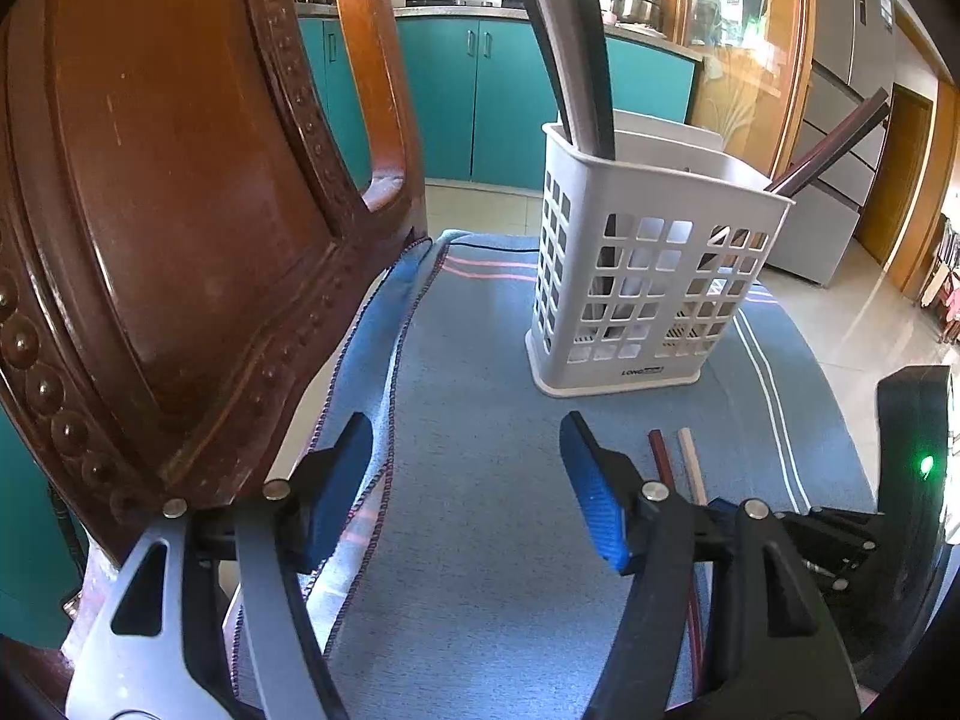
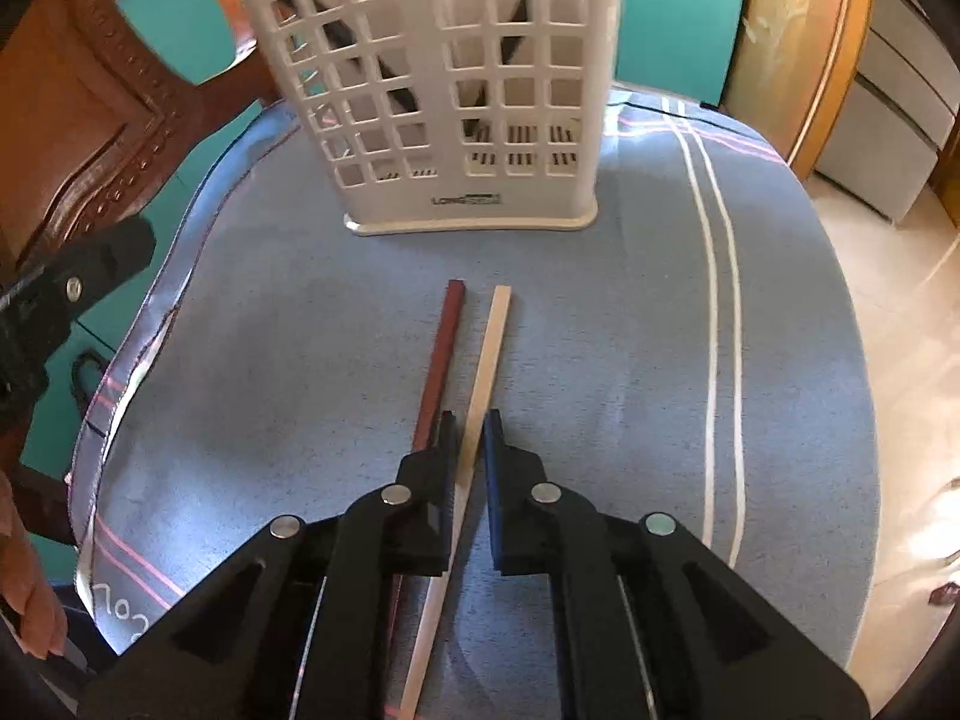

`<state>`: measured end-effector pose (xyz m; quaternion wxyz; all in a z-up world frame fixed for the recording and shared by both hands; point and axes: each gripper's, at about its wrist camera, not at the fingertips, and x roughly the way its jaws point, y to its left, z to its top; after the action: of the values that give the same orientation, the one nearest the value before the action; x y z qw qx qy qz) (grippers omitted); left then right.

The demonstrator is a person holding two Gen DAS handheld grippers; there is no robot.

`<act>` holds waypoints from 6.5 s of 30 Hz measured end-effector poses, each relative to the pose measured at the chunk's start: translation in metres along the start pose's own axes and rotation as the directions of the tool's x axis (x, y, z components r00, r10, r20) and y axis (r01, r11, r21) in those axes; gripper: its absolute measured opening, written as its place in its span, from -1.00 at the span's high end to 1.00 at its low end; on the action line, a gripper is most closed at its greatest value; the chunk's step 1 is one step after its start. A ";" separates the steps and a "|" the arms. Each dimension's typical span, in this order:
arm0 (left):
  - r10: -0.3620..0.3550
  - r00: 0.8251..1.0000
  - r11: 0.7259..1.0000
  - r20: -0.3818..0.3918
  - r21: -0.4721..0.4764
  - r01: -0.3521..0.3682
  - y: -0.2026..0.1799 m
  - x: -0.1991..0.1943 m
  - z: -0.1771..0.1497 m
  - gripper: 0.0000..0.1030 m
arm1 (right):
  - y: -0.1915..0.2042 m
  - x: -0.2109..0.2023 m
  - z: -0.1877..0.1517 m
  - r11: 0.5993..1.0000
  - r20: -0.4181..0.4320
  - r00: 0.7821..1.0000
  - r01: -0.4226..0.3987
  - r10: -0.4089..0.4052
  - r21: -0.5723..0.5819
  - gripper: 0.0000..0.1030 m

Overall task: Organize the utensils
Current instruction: 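Lower both tools toward the remaining dark red and beige chopsticks, then grasp the dark red chopstick with the left tool while the right grasps the beige one, then lift both held chopsticks up over the white utensil holder, then open both tools to drop the chopsticks into the holder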

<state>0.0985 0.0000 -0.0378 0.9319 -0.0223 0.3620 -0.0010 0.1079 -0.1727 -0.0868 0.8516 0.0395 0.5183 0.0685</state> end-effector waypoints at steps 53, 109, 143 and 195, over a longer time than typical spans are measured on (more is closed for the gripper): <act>-0.262 0.935 0.951 -0.240 0.103 0.293 -0.065 0.023 -0.037 -0.38 | -0.081 -0.015 -0.005 0.963 -0.003 1.000 0.019 -0.018 0.268 0.85; -0.101 0.954 0.973 -0.281 0.174 0.154 -0.049 0.048 -0.036 0.51 | -0.028 -0.005 -0.003 0.989 -0.001 0.990 0.144 -0.144 0.018 0.70; -0.280 0.957 0.957 0.069 0.093 0.274 -0.009 -0.077 0.049 0.87 | -0.036 -0.146 0.013 0.992 0.368 0.922 -0.128 0.121 -0.006 0.88; -0.150 0.894 0.988 0.422 0.095 0.120 -0.025 -0.069 0.113 0.06 | -0.027 -0.162 0.069 0.993 0.709 0.705 -0.102 0.026 0.066 0.09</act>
<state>0.1244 -0.0187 0.0928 0.9864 -0.0158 0.1464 -0.0728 0.0978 -0.2247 0.0829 0.9789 0.1233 0.1543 0.0518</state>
